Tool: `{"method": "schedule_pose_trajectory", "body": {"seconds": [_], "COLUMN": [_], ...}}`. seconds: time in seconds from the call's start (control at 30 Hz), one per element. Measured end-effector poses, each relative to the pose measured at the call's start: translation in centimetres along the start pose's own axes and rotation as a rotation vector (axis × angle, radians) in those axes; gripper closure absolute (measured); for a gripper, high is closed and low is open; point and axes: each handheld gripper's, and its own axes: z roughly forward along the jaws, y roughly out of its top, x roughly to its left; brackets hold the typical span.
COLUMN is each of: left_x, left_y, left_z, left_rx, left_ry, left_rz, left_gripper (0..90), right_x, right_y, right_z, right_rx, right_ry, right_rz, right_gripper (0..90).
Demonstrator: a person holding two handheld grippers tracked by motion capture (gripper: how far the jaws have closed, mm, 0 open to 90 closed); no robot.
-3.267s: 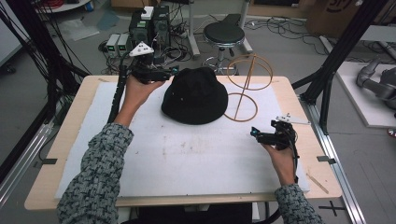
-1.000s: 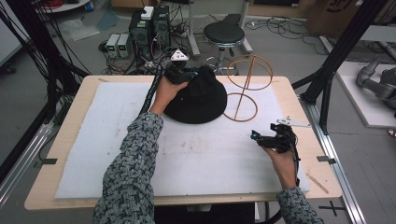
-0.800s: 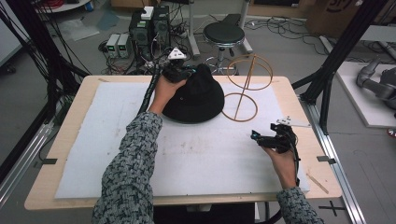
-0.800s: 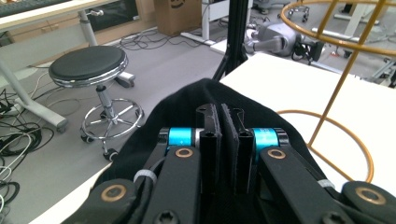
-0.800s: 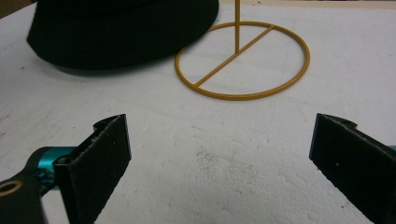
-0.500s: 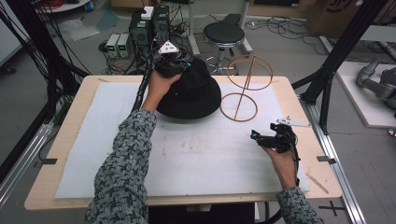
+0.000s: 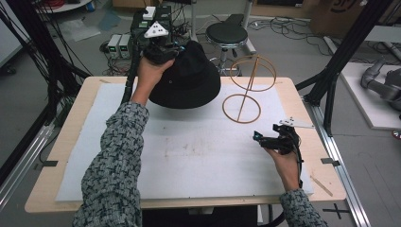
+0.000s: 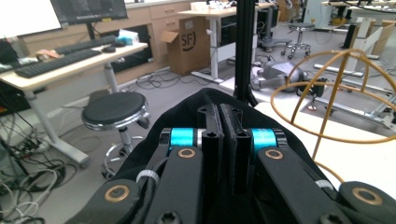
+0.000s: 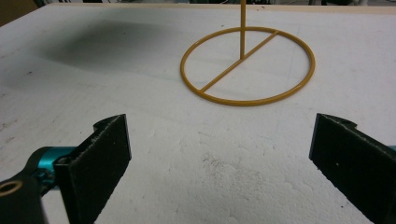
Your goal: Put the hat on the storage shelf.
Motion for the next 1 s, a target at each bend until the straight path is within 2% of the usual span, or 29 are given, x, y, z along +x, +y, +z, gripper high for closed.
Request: {"method": "schedule_pose_trajectory", "body": {"seconds": [0.23,0.63,0.87,1.0], "left_x": [0.2,-0.4,-0.7,-1.5], "left_y": [2.1,5.4,7.1,8.0], "left_z": [-1.3,-1.8,-1.7,-1.1], "left_rx": [-0.034,-0.135,-0.183,-0.192], "left_ry": [0.022,0.024,0.001,-0.019], "left_rz": [0.018,-0.009,-0.036,-0.029], "left_gripper": [86.8,86.9,86.9,86.8], "right_x": [0.1,0.1,0.1,0.1], "right_y": [0.0,0.0,0.1,0.1], "right_z": [0.0,-0.1,-0.1,-0.1], "right_rx": [-0.002,-0.003,-0.009,-0.007], "right_ry": [0.001,0.005,0.007,0.008], "right_rz": [0.002,0.007,0.009,0.007], "right_gripper": [5.1,5.1,5.1,5.1]}}
